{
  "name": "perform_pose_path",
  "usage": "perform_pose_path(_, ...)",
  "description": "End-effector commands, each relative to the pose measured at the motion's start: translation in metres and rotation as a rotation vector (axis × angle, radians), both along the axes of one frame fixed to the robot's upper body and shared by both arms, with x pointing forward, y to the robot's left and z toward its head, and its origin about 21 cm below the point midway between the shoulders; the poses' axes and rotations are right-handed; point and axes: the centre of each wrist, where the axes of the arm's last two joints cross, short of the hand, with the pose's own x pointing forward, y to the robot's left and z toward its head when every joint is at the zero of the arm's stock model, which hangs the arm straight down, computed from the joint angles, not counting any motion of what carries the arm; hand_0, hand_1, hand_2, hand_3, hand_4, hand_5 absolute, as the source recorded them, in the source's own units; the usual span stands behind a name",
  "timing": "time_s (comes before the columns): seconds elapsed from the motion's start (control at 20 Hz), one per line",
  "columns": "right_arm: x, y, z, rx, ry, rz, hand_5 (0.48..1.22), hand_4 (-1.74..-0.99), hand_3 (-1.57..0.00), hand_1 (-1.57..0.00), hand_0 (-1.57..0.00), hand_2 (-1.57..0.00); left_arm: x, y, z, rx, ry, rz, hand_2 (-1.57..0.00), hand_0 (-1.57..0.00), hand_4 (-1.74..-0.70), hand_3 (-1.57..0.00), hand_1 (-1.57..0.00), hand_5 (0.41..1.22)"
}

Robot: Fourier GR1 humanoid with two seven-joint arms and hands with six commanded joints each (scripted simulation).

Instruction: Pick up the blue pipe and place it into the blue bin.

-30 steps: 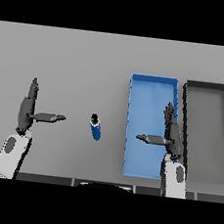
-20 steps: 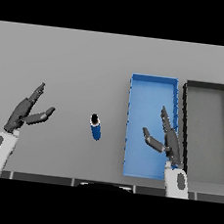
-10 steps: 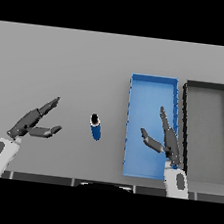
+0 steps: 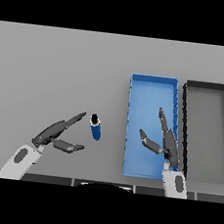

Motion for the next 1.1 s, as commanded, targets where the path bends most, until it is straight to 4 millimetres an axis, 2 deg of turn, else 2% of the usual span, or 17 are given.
perform_pose_path(0.0,0.002,0.001,0.0,0.006,0.01,-0.011,0.621,-1.228,0.0,0.0,0.0,0.0,-0.001,-0.005,-0.003,-0.011,0.004,-0.004,0.0,0.0,-1.19,0.0,0.0,0.463)
perform_pose_path(0.15,0.001,0.0,0.0,-0.009,0.005,-0.013,0.622,-1.229,0.0,0.0,0.0,0.0,0.006,-0.018,-0.016,-0.02,0.042,-0.01,0.0,0.0,-1.21,0.0,0.0,0.468)
perform_pose_path(0.3,-0.004,-0.002,-0.003,0.004,0.001,-0.011,0.612,-1.218,0.0,0.0,0.0,0.0,0.016,-0.043,-0.026,-0.039,0.079,-0.011,0.0,0.0,-1.19,0.0,0.0,0.469)
perform_pose_path(0.45,-0.004,-0.011,-0.001,0.0,0.017,-0.027,0.606,-1.206,0.0,0.0,0.0,0.0,0.024,-0.052,-0.03,-0.014,0.061,-0.034,0.0,0.0,-1.15,0.0,0.0,0.459)
perform_pose_path(0.55,-0.004,-0.01,0.0,-0.005,0.01,-0.022,0.605,-1.201,0.0,0.0,0.0,0.0,0.026,-0.06,-0.035,-0.011,0.049,-0.049,0.0,0.0,-1.13,0.0,0.0,0.462)
perform_pose_path(0.8,-0.003,-0.006,-0.002,0.013,0.01,-0.016,0.605,-1.204,0.0,0.0,0.0,0.0,0.034,-0.082,-0.042,-0.133,0.059,-0.069,-0.04,0.0,-1.24,-0.01,0.0,0.558)
perform_pose_path(0.85,-0.001,-0.007,-0.003,0.004,0.023,-0.028,0.603,-1.196,0.0,0.0,0.0,0.0,0.036,-0.081,-0.041,-0.151,0.06,-0.057,-0.11,0.0,-1.27,-0.04,-0.04,0.585)
perform_pose_path(0.95,-0.001,-0.009,0.0,0.006,0.023,-0.026,0.605,-1.198,0.0,0.0,0.0,0.0,0.037,-0.092,-0.04,-0.157,0.071,-0.041,-0.36,-0.1,-1.32,-0.22,-0.26,0.651)
perform_pose_path(1.0,-0.002,-0.009,-0.001,0.008,0.019,-0.022,0.605,-1.199,0.0,0.0,0.0,0.0,0.034,-0.093,-0.043,-0.195,0.092,-0.038,-0.54,-0.29,-1.34,-0.49,-0.46,0.765)
perform_pose_path(1.05,0.0,-0.008,-0.001,0.011,0.022,-0.03,0.604,-1.196,0.0,0.0,0.0,0.0,0.035,-0.095,-0.047,-0.193,0.107,-0.024,-0.73,-0.5,-1.42,-0.7,-0.68,0.856)
